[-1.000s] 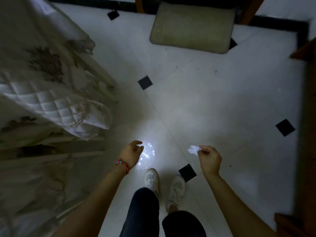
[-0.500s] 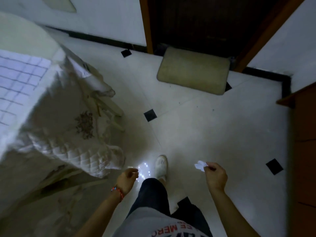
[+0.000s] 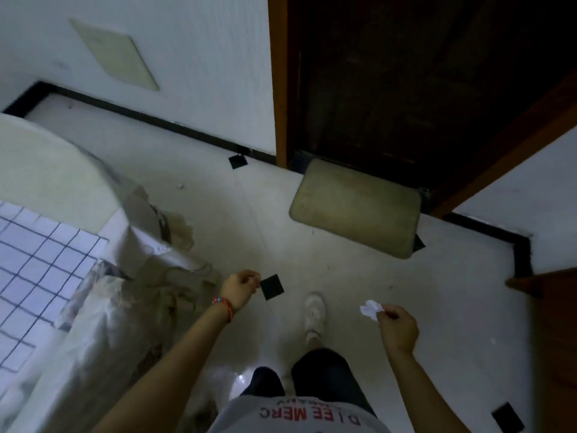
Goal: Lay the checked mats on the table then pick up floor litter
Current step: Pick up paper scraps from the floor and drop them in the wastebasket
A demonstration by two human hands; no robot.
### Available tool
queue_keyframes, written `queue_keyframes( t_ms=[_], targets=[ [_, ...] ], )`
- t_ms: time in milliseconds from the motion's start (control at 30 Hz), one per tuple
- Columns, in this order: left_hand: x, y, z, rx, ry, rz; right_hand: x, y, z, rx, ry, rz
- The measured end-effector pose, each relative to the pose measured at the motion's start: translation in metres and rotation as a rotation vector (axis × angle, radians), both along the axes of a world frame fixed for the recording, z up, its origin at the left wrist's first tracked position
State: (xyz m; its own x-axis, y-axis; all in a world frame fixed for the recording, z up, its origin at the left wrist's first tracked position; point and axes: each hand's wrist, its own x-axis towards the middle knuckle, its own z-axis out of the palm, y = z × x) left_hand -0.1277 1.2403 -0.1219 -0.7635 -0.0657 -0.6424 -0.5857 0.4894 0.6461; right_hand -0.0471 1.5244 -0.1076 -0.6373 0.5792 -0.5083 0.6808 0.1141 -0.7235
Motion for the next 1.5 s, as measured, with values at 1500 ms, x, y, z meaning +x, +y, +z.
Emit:
queue_keyframes(
  t_ms=[1500],
  targets=[
    [-0.539, -0.381, -0.024, 0.137, -0.248, 1.178, -0.867, -0.485, -0.034, 0.087, -0.103, 1.194]
  ],
)
